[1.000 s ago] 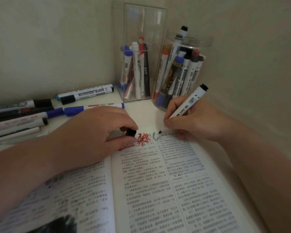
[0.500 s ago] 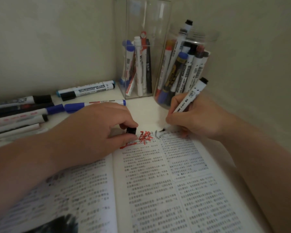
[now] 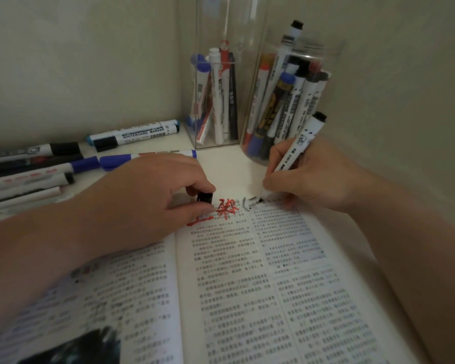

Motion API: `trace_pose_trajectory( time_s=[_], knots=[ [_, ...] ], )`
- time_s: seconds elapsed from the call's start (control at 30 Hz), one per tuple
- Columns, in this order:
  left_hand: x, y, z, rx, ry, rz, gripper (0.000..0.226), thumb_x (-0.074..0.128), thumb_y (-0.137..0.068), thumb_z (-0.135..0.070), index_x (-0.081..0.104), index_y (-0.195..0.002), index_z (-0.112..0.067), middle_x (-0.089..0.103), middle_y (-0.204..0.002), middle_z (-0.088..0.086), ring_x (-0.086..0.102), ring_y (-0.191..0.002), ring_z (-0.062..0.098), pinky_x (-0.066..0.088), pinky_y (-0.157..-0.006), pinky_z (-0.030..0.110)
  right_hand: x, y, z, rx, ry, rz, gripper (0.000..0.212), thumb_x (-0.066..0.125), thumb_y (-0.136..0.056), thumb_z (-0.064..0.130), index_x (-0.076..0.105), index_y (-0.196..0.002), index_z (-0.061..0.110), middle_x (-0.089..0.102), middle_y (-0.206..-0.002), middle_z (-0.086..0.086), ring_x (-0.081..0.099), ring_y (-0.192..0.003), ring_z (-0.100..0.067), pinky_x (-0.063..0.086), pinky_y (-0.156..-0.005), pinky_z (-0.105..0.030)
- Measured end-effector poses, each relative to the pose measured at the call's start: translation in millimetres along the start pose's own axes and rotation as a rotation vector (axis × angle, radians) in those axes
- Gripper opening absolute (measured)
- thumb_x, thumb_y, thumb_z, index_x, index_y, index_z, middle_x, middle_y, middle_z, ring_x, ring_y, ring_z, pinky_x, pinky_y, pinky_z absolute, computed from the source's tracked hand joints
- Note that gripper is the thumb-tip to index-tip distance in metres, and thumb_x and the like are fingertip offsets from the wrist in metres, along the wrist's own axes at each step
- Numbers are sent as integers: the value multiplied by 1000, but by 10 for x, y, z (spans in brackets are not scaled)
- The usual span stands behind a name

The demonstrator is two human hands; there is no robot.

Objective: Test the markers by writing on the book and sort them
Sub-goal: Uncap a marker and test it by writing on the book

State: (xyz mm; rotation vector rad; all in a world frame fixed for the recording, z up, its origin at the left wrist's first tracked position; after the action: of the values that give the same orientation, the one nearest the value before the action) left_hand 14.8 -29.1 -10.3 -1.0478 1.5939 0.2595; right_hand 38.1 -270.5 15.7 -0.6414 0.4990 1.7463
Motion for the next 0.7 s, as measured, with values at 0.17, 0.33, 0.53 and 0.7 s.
trace_pose_trajectory(
  time_s=[0.17, 0.33, 0.53, 0.7],
  knots=[
    [5, -12, 2, -3, -22, 8, 33, 59, -87, -56, 72, -108, -35, 65, -96, -25, 55, -96, -6, 44, -84, 10, 34, 35, 7, 1, -116, 28, 13, 73, -85, -3, 63, -77, -7, 66, -74, -26, 64, -57, -19, 55, -53, -26],
    [9, -6, -1, 6, -5, 5, 38, 53, -88, -61, 72, -108, -35, 65, -96, -26, 56, -95, -6, 43, -85, 12, 13, 58, 37, -27, -94, 72, 8, 75, -82, -8, 69, -77, -6, 67, -64, -13, 64, -56, -22, 57, -53, -27],
    [10, -4, -4, 4, -14, 21, 39, 53, -87, -61, 72, -107, -34, 65, -95, -25, 55, -95, -7, 41, -83, 6, 11, 62, 81, -58, -100, 134, 14, 79, -75, -10, 73, -71, 2, 69, -66, -15, 64, -60, -24, 52, -55, -29],
    [-6, -2, -19, 9, -19, 16, 38, 53, -87, -58, 72, -106, -32, 66, -96, -23, 56, -96, -3, 42, -87, 8, -15, 105, 148, -104, -64, 231, 8, 83, -73, -6, 76, -77, -3, 73, -75, -20, 65, -68, -24, 50, -61, -30]
  ],
)
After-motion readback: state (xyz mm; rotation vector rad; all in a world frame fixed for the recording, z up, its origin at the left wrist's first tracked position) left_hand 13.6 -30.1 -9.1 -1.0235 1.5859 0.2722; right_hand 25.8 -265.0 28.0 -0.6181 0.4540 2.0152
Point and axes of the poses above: each hand's wrist, its own y-axis away from the middle knuckle, its own x-axis out of the palm, z = x × y, the point moved 2 cm from there along -y, towards the middle knuckle
